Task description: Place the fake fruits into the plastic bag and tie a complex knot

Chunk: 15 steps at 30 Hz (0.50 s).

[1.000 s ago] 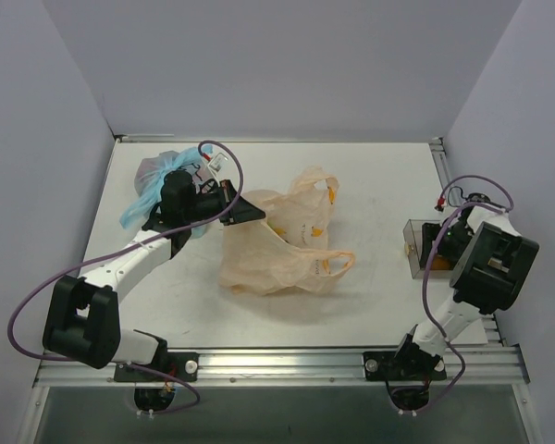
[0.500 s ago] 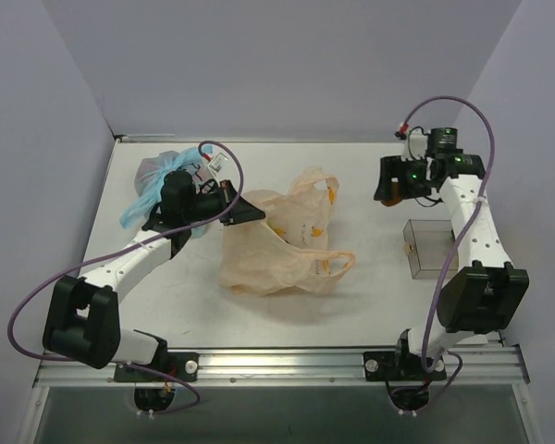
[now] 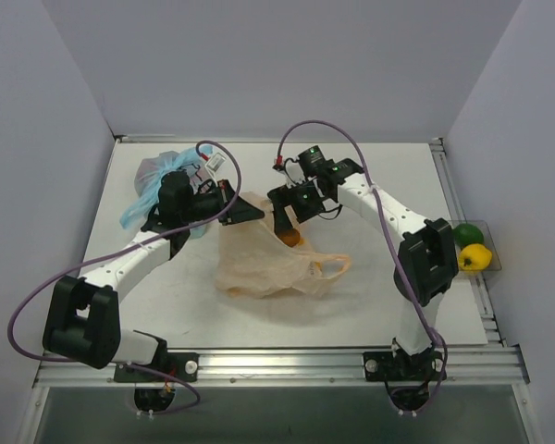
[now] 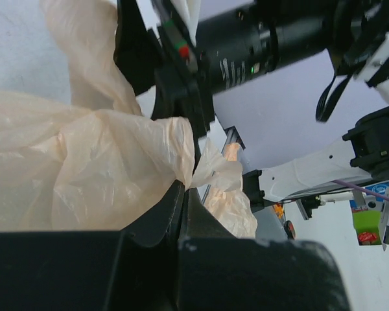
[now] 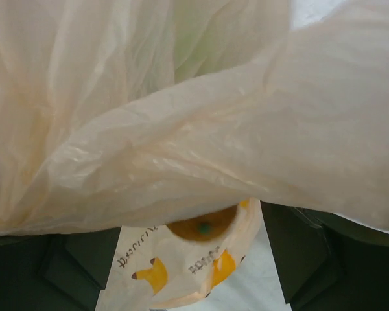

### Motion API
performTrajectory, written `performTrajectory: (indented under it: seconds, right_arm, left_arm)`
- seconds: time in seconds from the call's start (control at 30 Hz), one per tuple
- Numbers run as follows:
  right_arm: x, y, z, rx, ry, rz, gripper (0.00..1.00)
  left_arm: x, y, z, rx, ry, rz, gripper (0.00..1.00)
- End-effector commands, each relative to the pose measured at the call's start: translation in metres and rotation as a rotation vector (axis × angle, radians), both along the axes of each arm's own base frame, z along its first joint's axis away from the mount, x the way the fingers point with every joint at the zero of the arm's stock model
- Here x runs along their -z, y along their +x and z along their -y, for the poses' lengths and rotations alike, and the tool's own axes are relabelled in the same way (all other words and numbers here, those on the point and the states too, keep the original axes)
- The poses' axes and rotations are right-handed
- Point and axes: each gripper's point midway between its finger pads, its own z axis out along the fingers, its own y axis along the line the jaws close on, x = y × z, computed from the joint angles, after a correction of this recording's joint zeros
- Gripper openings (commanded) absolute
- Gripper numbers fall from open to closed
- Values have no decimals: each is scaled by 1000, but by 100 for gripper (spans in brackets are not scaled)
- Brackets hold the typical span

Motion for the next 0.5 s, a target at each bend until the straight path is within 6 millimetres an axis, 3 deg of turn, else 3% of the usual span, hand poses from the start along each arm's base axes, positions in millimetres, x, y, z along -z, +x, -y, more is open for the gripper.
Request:
performTrajectory:
  seconds: [0.0, 0.17, 0.2, 0.27, 0.33, 0.47]
  right_arm:
    - [-17, -10, -1, 4, 8, 28, 88]
    - [-48, -20, 18, 22, 48, 85, 95]
    - [-49, -25, 25, 28, 51, 81, 97]
    - [-71, -27, 44, 57, 100, 102, 100]
    - [-83, -35, 64, 92, 116, 95, 100]
    - [-82, -38, 131, 184, 54, 105, 99]
  left_arm:
    - [-17, 0, -3, 12, -35, 67, 0]
    - [-16, 0, -3, 13, -36, 67, 0]
    - [-16, 1, -3, 10, -36, 66, 0]
    - [-16, 1, -3, 10, -37, 66, 0]
    - [-15, 1, -3, 10, -36, 66, 0]
    - [-15, 1, -4, 8, -37, 65, 0]
